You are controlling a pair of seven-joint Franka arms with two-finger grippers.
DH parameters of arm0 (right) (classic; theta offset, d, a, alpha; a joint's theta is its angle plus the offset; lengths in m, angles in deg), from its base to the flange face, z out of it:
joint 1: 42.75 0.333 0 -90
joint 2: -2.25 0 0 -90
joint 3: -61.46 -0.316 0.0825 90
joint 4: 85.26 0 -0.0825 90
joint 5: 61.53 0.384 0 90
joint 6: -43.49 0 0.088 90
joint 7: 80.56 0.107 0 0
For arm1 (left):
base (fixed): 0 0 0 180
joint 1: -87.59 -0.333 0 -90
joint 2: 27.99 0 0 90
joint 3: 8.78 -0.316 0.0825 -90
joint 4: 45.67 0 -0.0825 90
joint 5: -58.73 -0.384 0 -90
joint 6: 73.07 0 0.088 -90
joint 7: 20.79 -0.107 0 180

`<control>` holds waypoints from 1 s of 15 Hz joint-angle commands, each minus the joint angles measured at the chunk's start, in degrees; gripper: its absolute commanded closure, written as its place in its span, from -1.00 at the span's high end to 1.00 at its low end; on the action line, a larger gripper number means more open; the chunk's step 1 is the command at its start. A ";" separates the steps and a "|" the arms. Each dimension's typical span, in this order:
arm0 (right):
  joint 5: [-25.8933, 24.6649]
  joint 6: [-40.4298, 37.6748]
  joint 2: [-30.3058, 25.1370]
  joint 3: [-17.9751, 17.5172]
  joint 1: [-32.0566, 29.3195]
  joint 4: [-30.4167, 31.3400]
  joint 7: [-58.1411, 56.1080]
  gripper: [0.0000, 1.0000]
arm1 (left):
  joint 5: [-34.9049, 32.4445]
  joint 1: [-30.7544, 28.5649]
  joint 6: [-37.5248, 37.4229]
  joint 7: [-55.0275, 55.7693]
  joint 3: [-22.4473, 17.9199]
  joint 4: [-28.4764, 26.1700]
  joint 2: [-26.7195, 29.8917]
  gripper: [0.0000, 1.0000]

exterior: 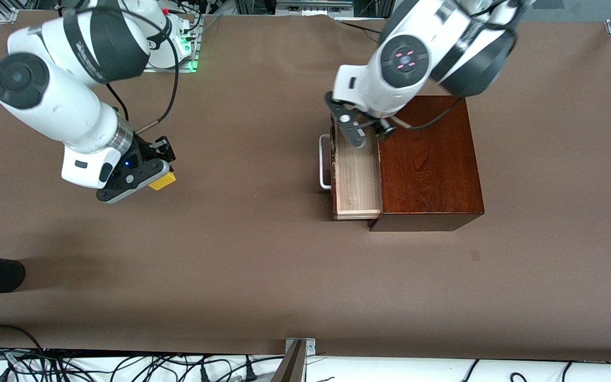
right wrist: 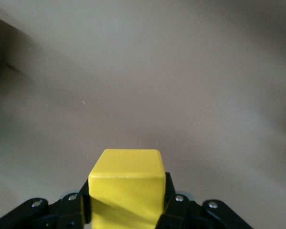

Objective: Open drawer, take yellow block, close drawer
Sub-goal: 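Carry the cube away with the right gripper while the left gripper reaches the drawer, then push the drawer shut with the left gripper while the right gripper lowers the cube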

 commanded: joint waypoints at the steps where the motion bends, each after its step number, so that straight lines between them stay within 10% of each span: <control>1: 1.18 1.97 -3.32 1.61 -0.81 9.60 6.74 -1.00 | 0.65 4.38 8.51 -6.63 -0.91 5.23 -8.67 1.00; 6: 1.18 13.81 -3.14 4.77 -2.31 23.84 9.13 -1.00 | -1.89 11.86 22.69 -11.02 -1.09 5.49 -15.63 1.00; 15: 1.18 34.83 0.02 6.62 -2.66 39.24 12.83 -1.00 | -13.84 10.82 19.65 -27.47 -1.79 3.65 -18.27 1.00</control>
